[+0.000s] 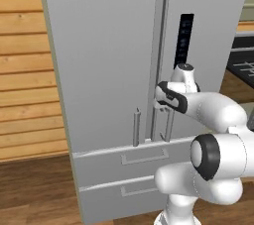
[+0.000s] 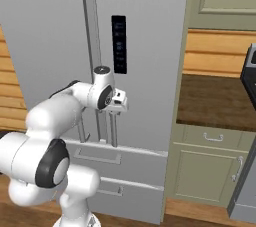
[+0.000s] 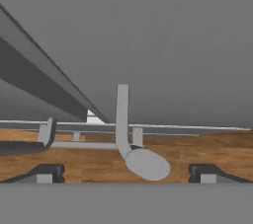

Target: Take the strawberry from the fridge and place it on top of the pancake, located on the dining counter.

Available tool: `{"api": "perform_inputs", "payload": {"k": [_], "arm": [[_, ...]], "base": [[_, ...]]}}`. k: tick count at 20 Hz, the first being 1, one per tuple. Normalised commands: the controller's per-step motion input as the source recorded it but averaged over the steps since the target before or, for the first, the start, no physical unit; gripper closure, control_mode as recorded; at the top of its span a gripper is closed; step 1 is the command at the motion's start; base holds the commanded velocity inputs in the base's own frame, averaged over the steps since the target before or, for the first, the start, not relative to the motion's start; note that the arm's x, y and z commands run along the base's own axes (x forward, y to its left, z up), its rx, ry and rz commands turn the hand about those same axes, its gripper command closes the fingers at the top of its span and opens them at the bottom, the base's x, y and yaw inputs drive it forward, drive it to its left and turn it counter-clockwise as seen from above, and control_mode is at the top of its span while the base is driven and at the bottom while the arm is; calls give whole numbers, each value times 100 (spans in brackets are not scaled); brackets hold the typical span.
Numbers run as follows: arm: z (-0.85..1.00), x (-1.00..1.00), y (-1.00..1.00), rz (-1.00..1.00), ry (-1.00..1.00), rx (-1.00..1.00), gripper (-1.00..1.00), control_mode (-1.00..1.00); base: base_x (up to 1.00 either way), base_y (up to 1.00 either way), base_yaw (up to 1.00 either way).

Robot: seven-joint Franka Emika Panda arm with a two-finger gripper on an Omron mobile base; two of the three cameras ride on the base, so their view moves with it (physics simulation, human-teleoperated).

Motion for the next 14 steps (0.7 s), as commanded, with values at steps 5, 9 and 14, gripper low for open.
{"api": "perform_inputs", "payload": {"k": [5,9,14], "arm": [[-9,26,0,2,0,0,-100,-100],[-20,21,0,4,0,0,-100,-100],[-36,0,0,7,0,0,-100,-100]], "base": [[0,0,0],[0,0,0],[0,0,0]]}}
